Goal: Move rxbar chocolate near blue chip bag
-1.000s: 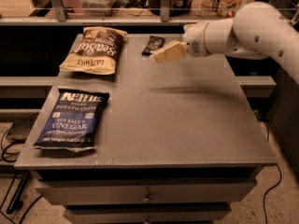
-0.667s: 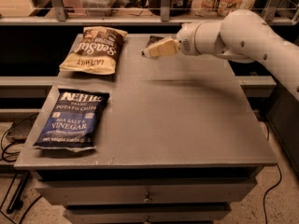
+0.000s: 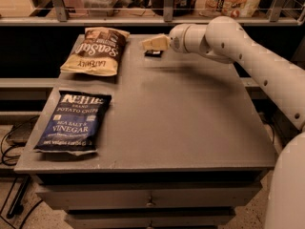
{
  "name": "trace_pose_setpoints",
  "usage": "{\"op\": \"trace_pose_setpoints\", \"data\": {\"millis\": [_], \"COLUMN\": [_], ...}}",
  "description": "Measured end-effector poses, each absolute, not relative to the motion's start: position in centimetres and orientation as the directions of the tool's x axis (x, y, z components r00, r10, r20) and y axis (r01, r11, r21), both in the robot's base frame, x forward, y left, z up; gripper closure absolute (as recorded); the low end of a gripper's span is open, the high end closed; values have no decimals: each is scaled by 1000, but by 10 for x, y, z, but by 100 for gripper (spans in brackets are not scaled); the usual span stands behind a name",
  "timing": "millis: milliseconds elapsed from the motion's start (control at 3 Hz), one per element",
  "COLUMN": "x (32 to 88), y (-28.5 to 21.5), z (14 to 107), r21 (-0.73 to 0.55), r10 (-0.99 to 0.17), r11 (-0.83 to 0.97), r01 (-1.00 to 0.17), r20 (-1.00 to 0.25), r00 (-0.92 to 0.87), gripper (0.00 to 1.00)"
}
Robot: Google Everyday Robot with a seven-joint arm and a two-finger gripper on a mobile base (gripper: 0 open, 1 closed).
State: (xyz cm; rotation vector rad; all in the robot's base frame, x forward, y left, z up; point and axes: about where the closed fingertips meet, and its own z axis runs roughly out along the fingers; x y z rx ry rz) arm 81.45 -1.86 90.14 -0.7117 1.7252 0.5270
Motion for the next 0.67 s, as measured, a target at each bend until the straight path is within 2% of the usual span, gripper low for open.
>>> {"op": "trace_pose_setpoints", "data": {"millis": [667], "x": [829], "y": [-10], "z": [881], "r21": [-30], "r10": [-196], "r11": [741], "r01": [-671], "r20": [-965], "r00": [-174], "gripper": [0]}}
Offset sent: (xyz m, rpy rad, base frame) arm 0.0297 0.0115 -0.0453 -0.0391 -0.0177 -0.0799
